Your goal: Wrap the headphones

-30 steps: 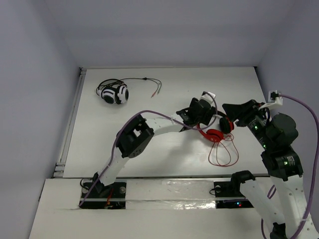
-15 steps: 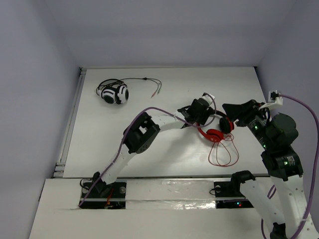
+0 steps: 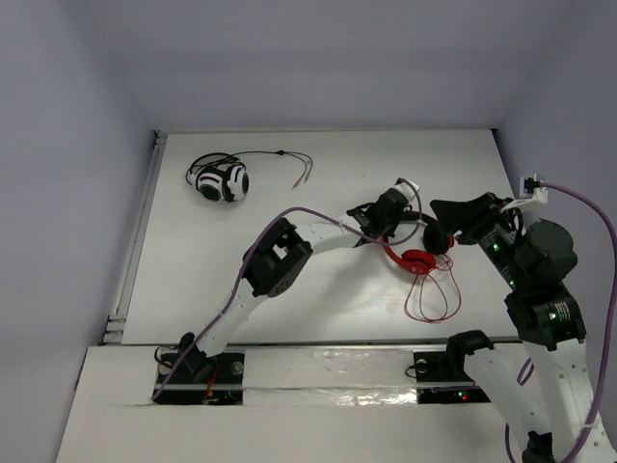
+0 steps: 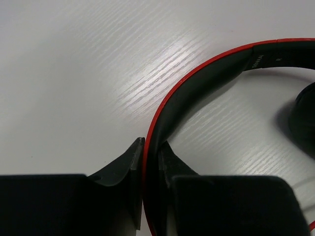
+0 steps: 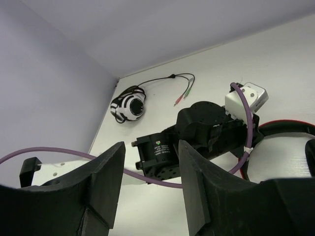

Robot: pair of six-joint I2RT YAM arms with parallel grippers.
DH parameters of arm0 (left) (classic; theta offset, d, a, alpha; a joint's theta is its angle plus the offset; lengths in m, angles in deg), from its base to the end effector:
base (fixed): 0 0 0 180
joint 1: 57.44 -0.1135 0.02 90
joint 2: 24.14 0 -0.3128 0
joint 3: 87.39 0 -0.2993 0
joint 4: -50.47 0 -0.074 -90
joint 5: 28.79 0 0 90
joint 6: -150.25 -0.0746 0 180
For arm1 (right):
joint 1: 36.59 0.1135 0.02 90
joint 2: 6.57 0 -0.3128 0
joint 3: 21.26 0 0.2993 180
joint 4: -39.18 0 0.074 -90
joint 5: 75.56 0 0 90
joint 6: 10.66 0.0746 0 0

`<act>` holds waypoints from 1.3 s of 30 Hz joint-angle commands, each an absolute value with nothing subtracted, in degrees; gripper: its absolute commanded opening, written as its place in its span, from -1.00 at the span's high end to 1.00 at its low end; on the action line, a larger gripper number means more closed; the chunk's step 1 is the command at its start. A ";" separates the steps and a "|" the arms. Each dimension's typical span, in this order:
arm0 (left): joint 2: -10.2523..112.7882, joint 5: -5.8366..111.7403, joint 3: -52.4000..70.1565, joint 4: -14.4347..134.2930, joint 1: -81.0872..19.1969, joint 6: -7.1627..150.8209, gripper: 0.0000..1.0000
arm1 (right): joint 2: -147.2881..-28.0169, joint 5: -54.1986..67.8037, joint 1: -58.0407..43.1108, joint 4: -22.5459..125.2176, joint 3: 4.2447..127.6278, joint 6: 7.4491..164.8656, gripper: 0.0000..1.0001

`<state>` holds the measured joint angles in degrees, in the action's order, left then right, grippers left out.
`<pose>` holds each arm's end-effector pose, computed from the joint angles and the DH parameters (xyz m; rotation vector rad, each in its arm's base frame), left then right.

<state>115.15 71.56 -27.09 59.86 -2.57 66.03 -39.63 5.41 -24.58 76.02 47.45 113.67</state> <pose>0.3954 -0.5386 0.1458 0.7694 1.9543 -0.4601 0.1430 0.0424 0.4555 0.1928 1.6317 0.7502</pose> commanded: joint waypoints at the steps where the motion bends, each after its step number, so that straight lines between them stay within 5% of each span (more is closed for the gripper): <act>1: 114.82 74.66 -25.31 61.86 -2.51 65.87 1.00 | -39.18 5.30 -24.81 72.98 47.61 113.27 -0.06; 3: 110.89 74.49 -22.51 60.72 -4.09 66.75 1.00 | -38.92 5.48 -24.81 72.89 47.61 113.18 0.51; 4: 109.12 74.14 -22.49 60.63 -4.09 67.10 1.00 | -38.83 5.48 -24.81 72.89 47.52 113.18 0.51; 5: 106.84 74.05 -20.31 60.63 -5.05 67.37 1.00 | -38.83 5.22 -24.81 72.28 47.34 113.27 0.79; 7: 99.37 73.78 -17.14 60.01 -6.29 68.42 1.00 | -38.65 4.43 -24.81 71.05 46.21 114.05 0.98; 14: 79.06 73.43 -8.87 65.27 -12.35 70.53 1.00 | -41.02 -3.47 -24.81 63.50 44.62 115.73 1.00; 20: 68.86 73.86 -15.16 78.27 -18.94 71.50 1.00 | -45.40 -9.97 -24.81 53.33 43.40 113.18 1.00; 22: 67.36 72.99 -18.86 83.55 -20.96 71.76 1.00 | -48.13 -12.96 -24.81 52.15 43.56 111.09 0.83; 23: 67.01 72.90 -22.28 85.05 -22.19 71.59 1.00 | -49.36 -16.63 -24.81 49.19 43.39 110.38 0.31; 26: 66.92 79.39 -30.45 92.34 -20.03 70.89 1.00 | -54.72 -20.43 -24.81 50.65 45.76 109.05 -0.34; 31: 63.66 85.90 -30.14 91.47 -13.94 67.46 1.00 | -53.86 -22.20 -24.81 47.66 44.44 112.29 -0.41; 33: 66.02 87.04 -30.13 93.22 -13.41 67.46 1.00 | -53.42 -25.54 -24.81 47.84 45.41 112.83 -0.20; 36: 69.45 92.21 -32.50 95.43 -12.44 66.84 1.00 | -51.32 -24.58 -24.29 50.56 46.64 113.01 0.76; 39: 71.56 92.85 -33.65 94.73 -11.83 66.84 1.00 | -48.24 -21.78 -24.29 57.05 47.78 111.25 0.99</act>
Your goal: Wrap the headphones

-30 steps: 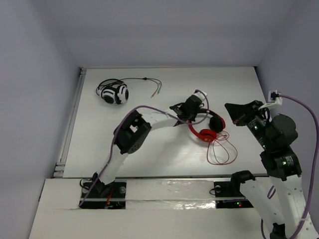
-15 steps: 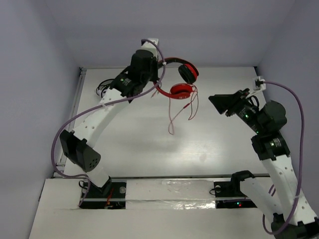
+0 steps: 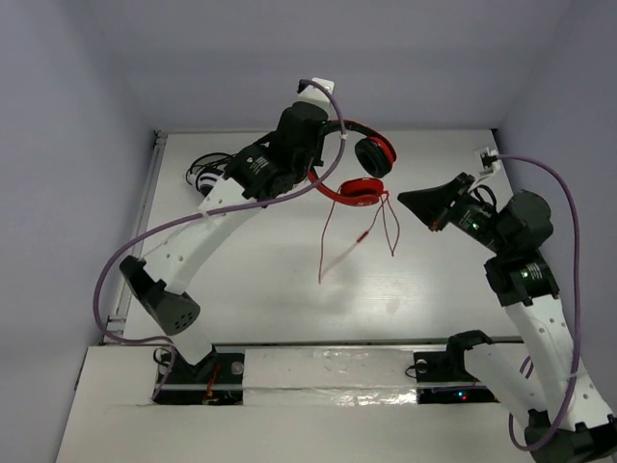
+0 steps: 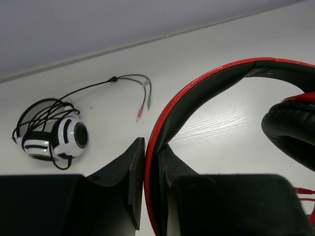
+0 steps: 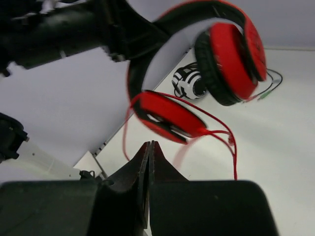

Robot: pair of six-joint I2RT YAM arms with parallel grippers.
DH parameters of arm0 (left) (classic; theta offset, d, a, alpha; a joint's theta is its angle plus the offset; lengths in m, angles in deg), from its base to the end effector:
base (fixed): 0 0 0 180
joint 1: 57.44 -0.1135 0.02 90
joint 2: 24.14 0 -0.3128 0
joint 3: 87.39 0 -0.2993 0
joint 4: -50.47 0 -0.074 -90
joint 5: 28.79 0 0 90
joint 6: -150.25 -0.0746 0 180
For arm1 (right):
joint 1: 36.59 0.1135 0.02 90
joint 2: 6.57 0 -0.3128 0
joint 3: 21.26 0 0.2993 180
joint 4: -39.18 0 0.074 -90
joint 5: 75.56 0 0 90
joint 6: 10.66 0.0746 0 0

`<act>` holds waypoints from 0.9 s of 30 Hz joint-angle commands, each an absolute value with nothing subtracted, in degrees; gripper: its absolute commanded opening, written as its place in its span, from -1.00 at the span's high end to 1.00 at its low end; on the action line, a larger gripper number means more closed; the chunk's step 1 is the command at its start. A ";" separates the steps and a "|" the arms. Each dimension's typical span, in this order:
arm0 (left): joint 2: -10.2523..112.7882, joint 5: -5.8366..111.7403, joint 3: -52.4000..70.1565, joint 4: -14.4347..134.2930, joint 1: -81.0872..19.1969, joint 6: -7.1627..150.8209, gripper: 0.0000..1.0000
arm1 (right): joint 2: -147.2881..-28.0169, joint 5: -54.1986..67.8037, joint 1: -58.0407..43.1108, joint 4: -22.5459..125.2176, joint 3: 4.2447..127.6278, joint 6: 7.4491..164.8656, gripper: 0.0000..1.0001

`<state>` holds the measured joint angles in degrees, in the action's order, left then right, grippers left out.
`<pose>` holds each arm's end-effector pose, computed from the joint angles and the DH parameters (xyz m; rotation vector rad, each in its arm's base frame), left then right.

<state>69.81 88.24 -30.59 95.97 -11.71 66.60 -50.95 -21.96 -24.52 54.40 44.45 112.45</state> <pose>0.3297 -0.2896 0.5325 0.3007 1.8026 -0.2039 0.1947 0.0869 0.4554 -0.2638 1.5635 1.0885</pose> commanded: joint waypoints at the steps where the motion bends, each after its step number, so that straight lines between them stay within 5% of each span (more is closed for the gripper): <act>1: 72.18 92.77 -34.08 94.47 -11.83 67.02 1.00 | -47.36 -20.46 -24.29 58.63 48.04 109.94 1.00; 3: 74.11 91.81 -35.05 93.42 -11.83 67.28 1.00 | -44.99 -17.56 -24.29 62.51 48.66 109.23 0.87; 4: 74.73 91.54 -35.23 92.89 -11.83 67.37 1.00 | -44.54 -17.37 -24.29 63.21 49.53 109.66 0.68; 5: 75.35 91.19 -35.93 92.53 -11.83 67.54 1.00 | -44.19 -17.55 -24.29 63.74 49.89 110.19 0.17; 8: 77.55 89.69 -37.07 91.66 -11.83 68.51 1.00 | -43.84 -20.78 -24.29 61.57 49.11 113.26 -0.19; 27: 77.90 83.71 -31.89 84.62 -11.83 72.47 1.00 | -55.62 -6.05 -8.03 47.76 36.63 114.85 -0.47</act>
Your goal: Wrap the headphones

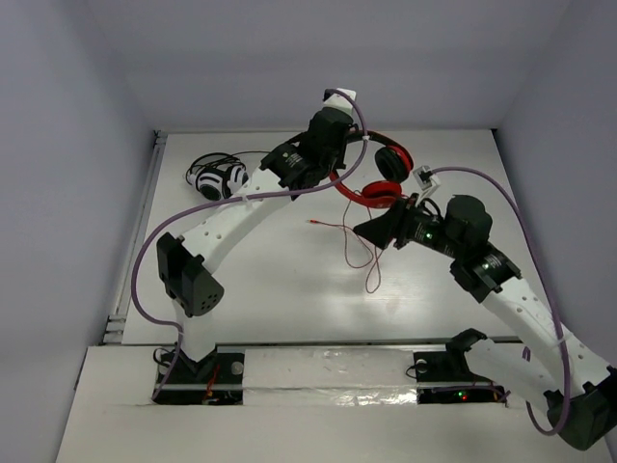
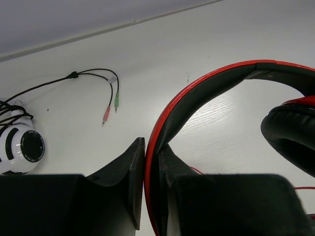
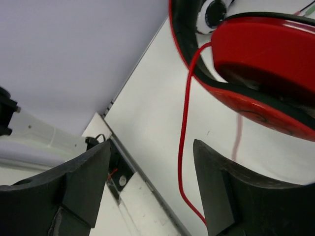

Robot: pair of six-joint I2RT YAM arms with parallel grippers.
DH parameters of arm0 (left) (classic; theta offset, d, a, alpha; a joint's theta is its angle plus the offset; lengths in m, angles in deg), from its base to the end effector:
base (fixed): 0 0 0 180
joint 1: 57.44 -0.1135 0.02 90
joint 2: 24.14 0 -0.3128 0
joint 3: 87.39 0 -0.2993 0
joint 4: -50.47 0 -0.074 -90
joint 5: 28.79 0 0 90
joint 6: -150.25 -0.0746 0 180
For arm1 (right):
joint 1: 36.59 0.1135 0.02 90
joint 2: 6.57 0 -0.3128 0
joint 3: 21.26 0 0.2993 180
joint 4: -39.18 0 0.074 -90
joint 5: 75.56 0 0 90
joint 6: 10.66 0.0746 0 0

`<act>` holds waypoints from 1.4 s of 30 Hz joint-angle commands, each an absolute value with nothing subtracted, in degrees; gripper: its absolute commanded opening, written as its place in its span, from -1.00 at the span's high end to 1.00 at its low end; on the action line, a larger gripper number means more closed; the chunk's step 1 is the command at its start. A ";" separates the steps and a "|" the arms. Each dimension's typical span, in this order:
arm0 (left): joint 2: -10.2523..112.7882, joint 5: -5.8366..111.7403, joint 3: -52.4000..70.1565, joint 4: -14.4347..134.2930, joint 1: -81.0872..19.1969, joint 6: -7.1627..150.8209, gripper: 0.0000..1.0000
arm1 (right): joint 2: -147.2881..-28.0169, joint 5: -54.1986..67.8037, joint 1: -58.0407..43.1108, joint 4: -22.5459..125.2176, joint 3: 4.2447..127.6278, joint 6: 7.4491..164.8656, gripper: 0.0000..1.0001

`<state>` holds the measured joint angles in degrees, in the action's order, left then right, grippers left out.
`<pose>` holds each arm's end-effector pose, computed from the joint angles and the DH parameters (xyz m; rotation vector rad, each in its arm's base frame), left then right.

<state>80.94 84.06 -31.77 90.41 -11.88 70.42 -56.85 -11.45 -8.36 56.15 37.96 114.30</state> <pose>0.3830 -0.3492 0.4641 0.3231 1.8835 -0.2739 0.2097 0.1496 0.3809 -0.2552 1.8324 1.1810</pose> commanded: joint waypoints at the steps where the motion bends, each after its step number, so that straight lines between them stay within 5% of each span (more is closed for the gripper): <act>1: 77.64 83.45 -31.89 84.71 -11.83 72.38 1.00 | -56.05 -5.43 -8.03 47.23 35.75 115.20 -0.49; 6: 76.33 83.10 -30.75 84.36 -11.83 72.29 1.00 | -60.09 -5.77 -7.50 42.75 33.81 116.52 -0.29; 7: 76.15 83.10 -30.05 84.10 -11.83 72.20 1.00 | -60.88 -5.77 -6.98 41.18 33.46 117.13 0.11; 8: 76.06 83.27 -29.79 83.92 -11.83 72.12 1.00 | -60.98 -5.95 -6.97 40.90 33.20 117.66 0.12; 9: 75.97 83.97 -29.52 84.00 -11.83 71.94 1.00 | -60.98 -6.12 -6.97 40.64 33.45 117.92 0.67; 12: 75.88 85.20 -27.24 82.78 -11.83 70.80 1.00 | -58.96 -7.17 -6.97 41.67 36.07 118.37 1.00; 17: 74.74 87.23 -18.46 78.92 -11.83 70.71 1.00 | -53.77 -3.41 -6.97 47.04 43.55 115.48 1.00; 30: 72.54 84.07 3.69 69.33 -17.36 74.66 1.00 | -44.81 30.84 -6.97 49.43 61.31 105.02 1.00; 42: 69.29 84.67 2.49 70.02 -21.05 76.25 1.00 | -42.17 51.60 -6.97 55.32 57.11 99.82 1.00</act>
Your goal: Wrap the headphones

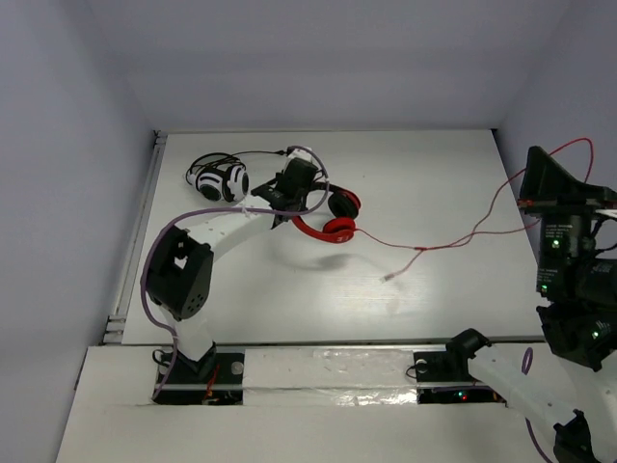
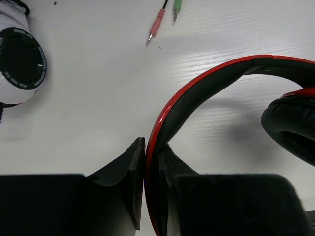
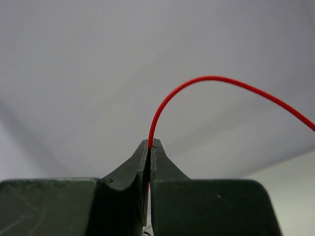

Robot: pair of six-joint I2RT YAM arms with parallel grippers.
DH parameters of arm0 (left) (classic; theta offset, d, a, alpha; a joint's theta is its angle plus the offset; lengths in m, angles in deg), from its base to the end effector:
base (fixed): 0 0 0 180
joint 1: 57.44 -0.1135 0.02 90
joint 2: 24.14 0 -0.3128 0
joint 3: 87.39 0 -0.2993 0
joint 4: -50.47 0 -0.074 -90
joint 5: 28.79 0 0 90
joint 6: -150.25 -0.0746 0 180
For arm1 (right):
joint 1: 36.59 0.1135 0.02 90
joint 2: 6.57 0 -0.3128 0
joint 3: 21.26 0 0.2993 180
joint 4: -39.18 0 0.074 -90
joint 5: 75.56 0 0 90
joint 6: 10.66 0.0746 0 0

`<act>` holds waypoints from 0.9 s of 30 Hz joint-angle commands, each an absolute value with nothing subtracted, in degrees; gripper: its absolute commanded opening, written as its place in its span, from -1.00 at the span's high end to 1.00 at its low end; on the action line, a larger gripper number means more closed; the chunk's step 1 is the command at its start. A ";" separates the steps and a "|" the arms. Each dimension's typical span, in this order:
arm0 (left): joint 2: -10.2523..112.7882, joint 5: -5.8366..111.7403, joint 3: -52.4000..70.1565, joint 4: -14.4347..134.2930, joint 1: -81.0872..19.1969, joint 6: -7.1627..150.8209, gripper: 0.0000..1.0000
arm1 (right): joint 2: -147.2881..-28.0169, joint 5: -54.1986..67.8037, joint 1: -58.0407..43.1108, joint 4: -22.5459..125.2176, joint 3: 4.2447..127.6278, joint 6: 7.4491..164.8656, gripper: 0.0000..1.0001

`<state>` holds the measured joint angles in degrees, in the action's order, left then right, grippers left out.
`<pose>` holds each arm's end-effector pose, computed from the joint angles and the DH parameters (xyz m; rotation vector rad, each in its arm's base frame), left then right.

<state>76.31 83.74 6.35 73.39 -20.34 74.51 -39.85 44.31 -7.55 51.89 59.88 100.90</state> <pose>0.4008 -0.2673 0.2615 0.2172 2.1520 -0.0775 0.0816 0.0028 0.5869 0.4233 0.9752 0.5507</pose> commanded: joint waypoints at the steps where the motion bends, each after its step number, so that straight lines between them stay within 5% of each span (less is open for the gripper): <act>1: 68.59 85.11 1.34 71.16 -21.06 75.90 1.00 | -42.78 52.49 -6.97 55.48 56.58 99.47 1.00; 14: 64.28 85.82 -14.92 76.97 -21.06 73.52 1.00 | -51.05 42.76 -6.97 68.23 47.79 109.13 0.85; 17: 65.77 87.14 -18.70 78.29 -21.06 72.38 1.00 | -49.29 38.27 -6.97 70.77 44.80 110.19 0.28; 19: 67.17 88.63 -21.77 79.17 -21.06 71.42 1.00 | -49.02 35.46 -6.97 74.28 43.92 110.72 -0.40; 21: 67.97 89.77 -24.84 79.96 -21.06 70.80 1.00 | -49.72 33.44 -6.97 78.22 43.21 112.12 -0.74; 25: 70.60 91.45 -31.00 81.98 -21.06 69.13 1.00 | -47.54 29.83 -6.97 80.18 41.81 112.65 -0.83; 26: 71.04 91.36 -32.32 82.59 -21.06 68.95 1.00 | -46.75 29.74 -6.97 80.27 41.89 112.91 -0.78; 27: 71.40 90.14 -35.03 83.64 -21.06 68.86 1.00 | -46.04 29.48 -6.97 78.71 41.55 112.83 -0.39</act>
<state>71.74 89.27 -28.29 84.75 -20.82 69.24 -48.53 32.64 -7.25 78.60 41.37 111.66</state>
